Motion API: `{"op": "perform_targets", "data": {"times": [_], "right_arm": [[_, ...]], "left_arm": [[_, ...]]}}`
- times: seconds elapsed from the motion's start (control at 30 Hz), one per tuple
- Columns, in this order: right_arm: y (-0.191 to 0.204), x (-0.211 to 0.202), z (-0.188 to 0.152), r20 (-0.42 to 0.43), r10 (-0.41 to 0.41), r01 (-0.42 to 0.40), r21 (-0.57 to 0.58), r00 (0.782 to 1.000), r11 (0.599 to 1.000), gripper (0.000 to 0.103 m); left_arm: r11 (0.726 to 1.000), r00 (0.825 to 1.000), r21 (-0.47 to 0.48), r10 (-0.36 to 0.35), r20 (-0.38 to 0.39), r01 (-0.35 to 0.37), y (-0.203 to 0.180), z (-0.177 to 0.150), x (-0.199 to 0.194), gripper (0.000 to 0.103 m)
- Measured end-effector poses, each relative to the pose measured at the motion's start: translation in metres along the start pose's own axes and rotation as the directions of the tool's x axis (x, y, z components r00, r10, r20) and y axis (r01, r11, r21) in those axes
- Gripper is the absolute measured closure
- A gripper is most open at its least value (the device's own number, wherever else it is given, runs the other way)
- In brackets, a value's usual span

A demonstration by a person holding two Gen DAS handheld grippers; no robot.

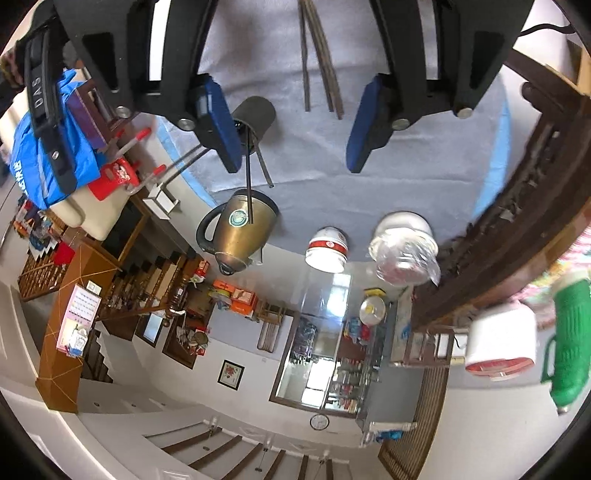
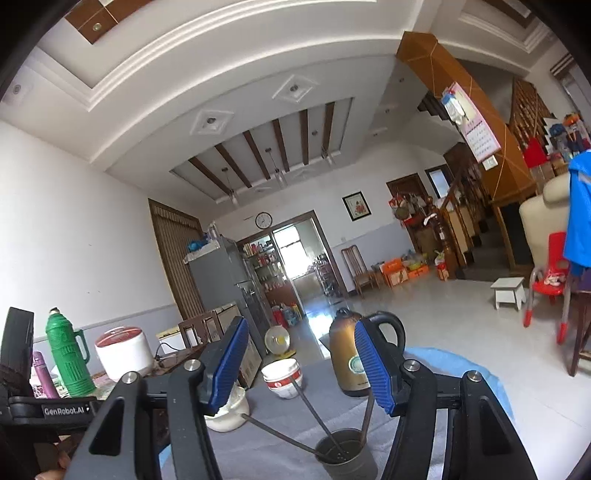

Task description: Organize utensils

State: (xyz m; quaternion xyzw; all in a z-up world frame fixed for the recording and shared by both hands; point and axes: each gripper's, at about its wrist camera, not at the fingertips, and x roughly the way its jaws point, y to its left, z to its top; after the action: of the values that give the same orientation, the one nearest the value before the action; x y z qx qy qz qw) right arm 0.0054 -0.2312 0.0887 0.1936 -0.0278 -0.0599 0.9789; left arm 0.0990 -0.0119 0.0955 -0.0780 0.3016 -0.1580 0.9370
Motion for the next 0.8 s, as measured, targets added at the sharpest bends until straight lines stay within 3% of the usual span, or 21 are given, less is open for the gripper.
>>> {"op": "perform_targets", "data": {"times": [0.2,0.4,0.8], "right_arm": [[0.016,-0.025,0.01,-0.019,0.003,-0.002,0.013,1.0,1.0,0.039],[0.034,-0.044,0.013,-0.09,-0.008,0.007,-0.011,0.996,1.0,0.039],[0.052,-0.078,0.021,-0.185,0.018,-0.019,-0.002,0.983,1.0,0.039]], "left_arm": [[0.999,0.999,0.035,0.032,0.023,-0.033,-0.002,-0.005,-0.036,0.03],[0.992,0.994,0.089,0.086,0.062,-0.091,-0.004,-0.01,-0.066,0.019],[0.978,0.987,0.127,0.163,0.011,-0.163,0.016,-0.032,-0.095,0.017]]}}
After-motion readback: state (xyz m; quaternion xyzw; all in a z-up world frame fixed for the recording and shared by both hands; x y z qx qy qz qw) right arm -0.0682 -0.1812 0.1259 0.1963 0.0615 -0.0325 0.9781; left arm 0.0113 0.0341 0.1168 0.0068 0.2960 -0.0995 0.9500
